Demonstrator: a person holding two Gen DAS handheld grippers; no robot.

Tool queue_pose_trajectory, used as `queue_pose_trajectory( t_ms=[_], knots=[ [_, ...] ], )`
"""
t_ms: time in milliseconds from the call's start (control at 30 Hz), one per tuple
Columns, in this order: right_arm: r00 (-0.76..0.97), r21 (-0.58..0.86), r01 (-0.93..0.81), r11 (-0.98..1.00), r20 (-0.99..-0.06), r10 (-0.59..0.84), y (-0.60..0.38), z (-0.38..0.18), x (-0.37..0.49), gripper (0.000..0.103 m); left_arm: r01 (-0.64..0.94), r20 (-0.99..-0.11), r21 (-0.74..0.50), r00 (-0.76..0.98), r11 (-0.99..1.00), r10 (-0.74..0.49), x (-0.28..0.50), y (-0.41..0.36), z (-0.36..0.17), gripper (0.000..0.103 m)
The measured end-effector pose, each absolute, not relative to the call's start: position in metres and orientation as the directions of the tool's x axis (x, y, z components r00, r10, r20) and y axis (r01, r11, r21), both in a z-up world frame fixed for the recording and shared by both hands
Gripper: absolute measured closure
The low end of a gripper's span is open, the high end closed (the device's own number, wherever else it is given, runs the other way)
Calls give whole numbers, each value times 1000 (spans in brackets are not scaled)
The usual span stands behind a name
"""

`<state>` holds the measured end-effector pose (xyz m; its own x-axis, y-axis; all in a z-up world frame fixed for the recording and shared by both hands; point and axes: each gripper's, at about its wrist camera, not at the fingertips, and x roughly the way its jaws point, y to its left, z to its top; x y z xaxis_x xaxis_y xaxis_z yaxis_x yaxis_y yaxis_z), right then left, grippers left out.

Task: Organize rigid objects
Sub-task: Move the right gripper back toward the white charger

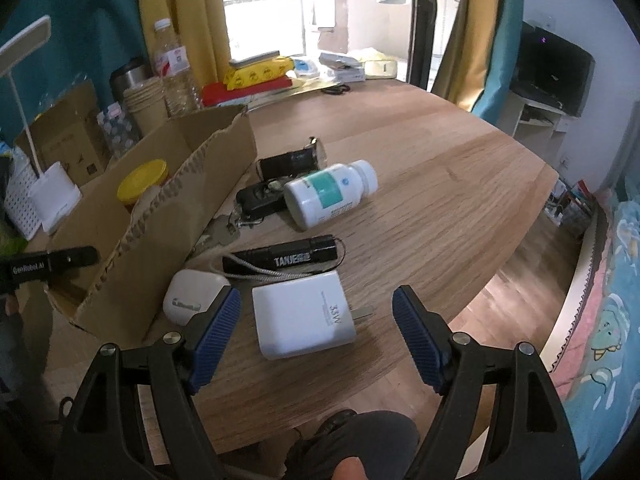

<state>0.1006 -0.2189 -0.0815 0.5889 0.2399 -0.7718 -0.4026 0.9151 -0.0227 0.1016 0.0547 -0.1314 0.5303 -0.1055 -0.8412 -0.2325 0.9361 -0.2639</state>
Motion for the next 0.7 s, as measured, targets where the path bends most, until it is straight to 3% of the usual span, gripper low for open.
queue_pose_trajectory(
  t_ms=[567, 700],
  knots=[
    [568, -151, -498, 854, -801, 189, -195, -104, 110, 23, -237, -842, -267, 528, 934, -106, 101, 56, -132, 96],
    [560, -171, -506, 845, -810, 171, -192, -108, 112, 34, -237, -843, -264, 528, 935, -104, 101, 56, -132, 96]
  ],
)
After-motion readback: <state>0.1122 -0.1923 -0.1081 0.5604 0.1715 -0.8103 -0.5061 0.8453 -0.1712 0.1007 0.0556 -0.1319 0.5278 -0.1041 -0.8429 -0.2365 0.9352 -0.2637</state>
